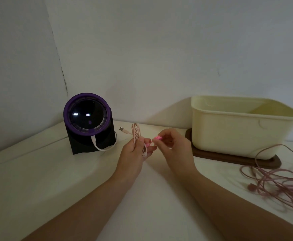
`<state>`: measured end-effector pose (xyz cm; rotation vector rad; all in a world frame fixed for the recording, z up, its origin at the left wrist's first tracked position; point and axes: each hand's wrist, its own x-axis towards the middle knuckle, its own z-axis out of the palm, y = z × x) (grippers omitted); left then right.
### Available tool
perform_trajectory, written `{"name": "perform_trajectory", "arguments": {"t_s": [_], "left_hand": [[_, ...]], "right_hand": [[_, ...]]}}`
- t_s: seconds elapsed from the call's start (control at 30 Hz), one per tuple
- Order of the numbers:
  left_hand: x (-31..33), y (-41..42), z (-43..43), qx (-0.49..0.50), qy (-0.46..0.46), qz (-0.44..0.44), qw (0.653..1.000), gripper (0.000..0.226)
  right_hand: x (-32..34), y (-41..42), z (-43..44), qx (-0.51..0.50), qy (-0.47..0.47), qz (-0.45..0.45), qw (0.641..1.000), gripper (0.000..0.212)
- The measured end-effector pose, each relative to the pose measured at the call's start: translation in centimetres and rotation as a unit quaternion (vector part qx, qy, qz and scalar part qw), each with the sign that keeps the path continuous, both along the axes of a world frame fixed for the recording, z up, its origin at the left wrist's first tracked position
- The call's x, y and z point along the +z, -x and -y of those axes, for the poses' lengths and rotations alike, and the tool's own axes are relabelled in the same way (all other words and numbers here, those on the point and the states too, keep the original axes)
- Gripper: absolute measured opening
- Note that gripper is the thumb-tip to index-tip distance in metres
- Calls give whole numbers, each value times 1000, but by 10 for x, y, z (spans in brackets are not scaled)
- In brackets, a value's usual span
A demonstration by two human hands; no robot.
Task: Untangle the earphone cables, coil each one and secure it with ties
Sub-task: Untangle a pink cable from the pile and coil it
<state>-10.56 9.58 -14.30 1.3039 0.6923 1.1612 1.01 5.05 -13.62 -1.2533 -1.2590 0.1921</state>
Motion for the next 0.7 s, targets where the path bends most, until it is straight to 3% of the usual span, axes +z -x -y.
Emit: {"name": "perform_trajectory", "arguments": {"t_s": [0.07, 0.13, 0.2, 0.37, 0.43, 0.57, 0.7], "left_hand": [[0, 2, -1, 13, -8, -45, 999, 32], [-2, 5, 1, -2, -50, -143, 988, 29], [-2, 5, 6, -29, -94, -232, 968, 25], [7, 3, 20, -28, -171, -309, 935, 21], [16, 1, 29, -38, -178, -293, 939, 22], [32, -13, 69, -152, -80, -170, 970, 27], [20, -25, 96, -202, -50, -116, 971, 28]], "right_hand": [[6, -6, 5, -32, -4, -56, 998, 17], [11, -16, 16, -47, 6, -69, 996, 16], [13, -26, 34, -56, 22, -50, 997, 16], [12, -39, 82, -66, 84, 38, 994, 16], [13, -41, 97, -72, 89, 63, 991, 16], [14, -44, 119, -80, 85, 90, 989, 15], [11, -39, 124, -62, 91, 88, 990, 12]]}}
